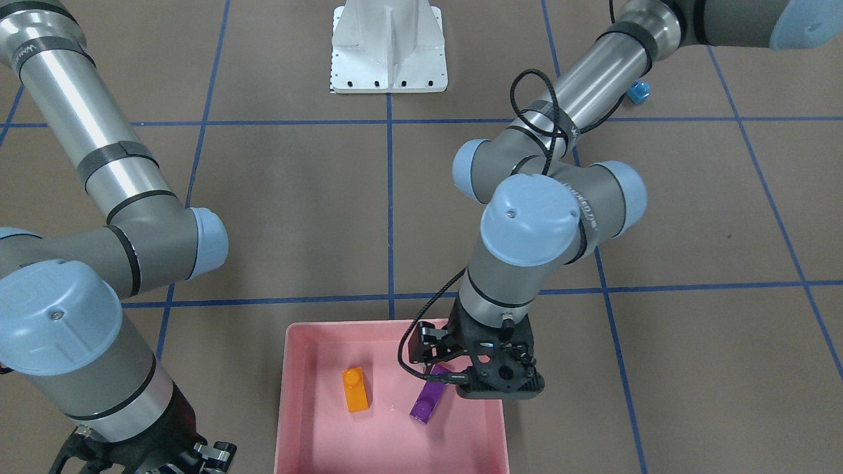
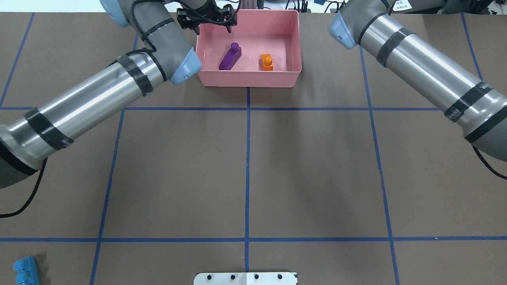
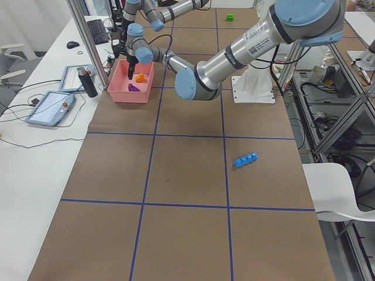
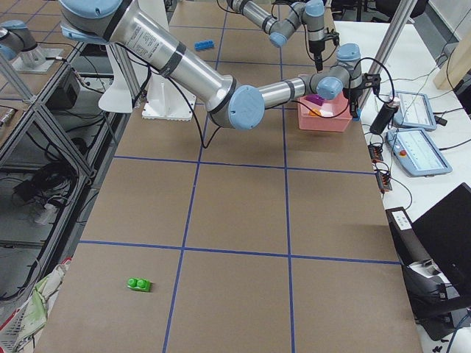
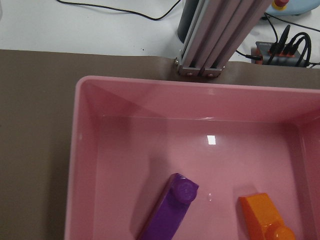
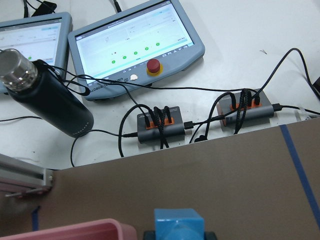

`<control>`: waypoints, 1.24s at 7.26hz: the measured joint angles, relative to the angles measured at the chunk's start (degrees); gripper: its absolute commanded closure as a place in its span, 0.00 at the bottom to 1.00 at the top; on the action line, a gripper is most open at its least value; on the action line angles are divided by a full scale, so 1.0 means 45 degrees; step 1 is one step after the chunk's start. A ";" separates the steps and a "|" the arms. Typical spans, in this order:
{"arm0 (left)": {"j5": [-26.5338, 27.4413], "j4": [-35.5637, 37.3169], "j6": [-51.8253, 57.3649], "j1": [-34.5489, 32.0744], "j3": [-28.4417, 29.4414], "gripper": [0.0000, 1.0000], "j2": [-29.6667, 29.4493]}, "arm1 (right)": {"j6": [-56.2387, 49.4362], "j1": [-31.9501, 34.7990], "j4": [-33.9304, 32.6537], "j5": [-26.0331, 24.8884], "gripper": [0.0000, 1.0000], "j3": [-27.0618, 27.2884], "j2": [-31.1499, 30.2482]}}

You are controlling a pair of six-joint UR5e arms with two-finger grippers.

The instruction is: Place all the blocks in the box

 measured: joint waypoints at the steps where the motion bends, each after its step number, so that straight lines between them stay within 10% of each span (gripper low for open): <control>1: -0.0760 0.0005 0.1060 -0.0492 -0.0553 0.00 0.0745 | 0.0563 -0.0451 -0.0353 -0.0156 0.78 -0.0197 0.0566; 2: -0.1666 0.0010 0.2045 -0.1046 -0.0801 0.00 0.1264 | 0.1100 -0.0978 -0.0625 -0.0496 0.02 -0.0401 0.1012; 9: -0.3139 -0.0094 0.3189 -0.1880 -0.3976 0.00 0.4882 | -0.0891 -0.0871 -0.4616 0.0763 0.00 0.1332 0.1015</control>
